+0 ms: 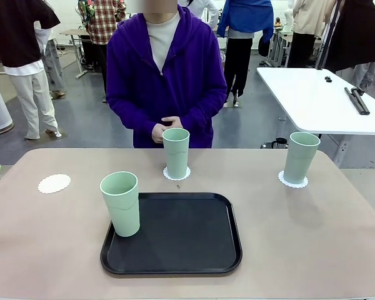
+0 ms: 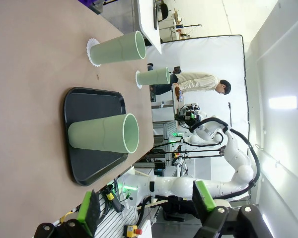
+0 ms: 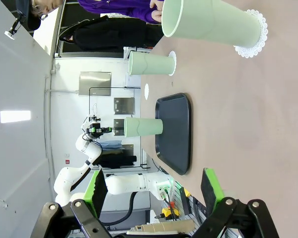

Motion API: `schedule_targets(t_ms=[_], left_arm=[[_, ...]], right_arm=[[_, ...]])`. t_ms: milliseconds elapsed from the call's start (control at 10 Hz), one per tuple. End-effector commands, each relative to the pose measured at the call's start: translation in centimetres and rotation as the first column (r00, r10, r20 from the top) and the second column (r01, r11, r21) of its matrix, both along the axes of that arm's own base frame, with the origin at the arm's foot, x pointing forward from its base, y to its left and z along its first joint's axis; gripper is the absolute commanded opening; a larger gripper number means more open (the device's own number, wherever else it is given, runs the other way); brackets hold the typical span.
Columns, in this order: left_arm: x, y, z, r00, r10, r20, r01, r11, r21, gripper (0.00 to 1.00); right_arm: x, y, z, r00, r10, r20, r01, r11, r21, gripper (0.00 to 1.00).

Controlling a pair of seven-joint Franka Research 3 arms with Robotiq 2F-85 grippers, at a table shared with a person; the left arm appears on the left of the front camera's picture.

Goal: Place coasters on the table and set cups on them.
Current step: Take one Reusable plastic cup from the Flat Tray and place it on a coaster set by the human.

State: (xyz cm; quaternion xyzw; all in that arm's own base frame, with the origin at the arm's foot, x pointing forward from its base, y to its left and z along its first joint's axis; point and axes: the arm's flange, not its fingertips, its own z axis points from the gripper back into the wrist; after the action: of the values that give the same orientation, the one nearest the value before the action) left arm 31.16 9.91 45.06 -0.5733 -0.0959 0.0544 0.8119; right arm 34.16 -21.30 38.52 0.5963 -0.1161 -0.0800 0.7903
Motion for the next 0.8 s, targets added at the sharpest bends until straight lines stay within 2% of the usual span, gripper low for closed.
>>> schedule_targets(t_ms=[0, 100, 200, 300, 500, 600, 700], left_arm=[[1.4, 0.5, 1.2, 0.999, -0.03, 0.026, 0.028, 0.998, 0.049, 1.0], [3.0, 0.3, 2.5, 0.995, -0.065, 0.079, 0.055, 0.99, 0.128, 1.0], [4.3, -0.4, 4.4, 0.975, -0.146, 0.167, 0.103, 0.965, 0.243, 1.0], [5.5, -1.1, 6.0, 0.931, -0.292, 0.219, 0.197, 0.907, 0.373, 1.0], [6.8, -4.0, 9.4, 0.85, -0.482, 0.212, 0.281, 0.756, 0.592, 1.0], [6.4, -6.1, 10.0, 0.813, -0.549, 0.191, 0.282, 0.661, 0.696, 1.0], [5.8, -8.3, 9.9, 0.794, -0.582, 0.175, 0.257, 0.583, 0.771, 1.0]], right_arm=[[-0.2, -0.1, -0.1, 1.0, 0.0, 0.008, 0.0, 1.0, 0.007, 1.0], [-0.2, -0.1, -0.1, 1.0, 0.0, 0.008, 0.0, 1.0, 0.007, 1.0], [-0.2, -0.1, -0.1, 1.0, 0.0, 0.008, 0.0, 1.0, 0.007, 1.0], [-0.2, -0.1, -0.1, 1.0, 0.0, 0.008, 0.0, 1.0, 0.007, 1.0], [-0.2, -0.1, -0.1, 1.0, 0.0, 0.008, 0.0, 1.0, 0.007, 1.0], [-0.2, -0.1, -0.1, 1.0, 0.0, 0.008, 0.0, 1.0, 0.007, 1.0], [-0.2, -0.1, -0.1, 1.0, 0.0, 0.008, 0.0, 1.0, 0.007, 1.0]])
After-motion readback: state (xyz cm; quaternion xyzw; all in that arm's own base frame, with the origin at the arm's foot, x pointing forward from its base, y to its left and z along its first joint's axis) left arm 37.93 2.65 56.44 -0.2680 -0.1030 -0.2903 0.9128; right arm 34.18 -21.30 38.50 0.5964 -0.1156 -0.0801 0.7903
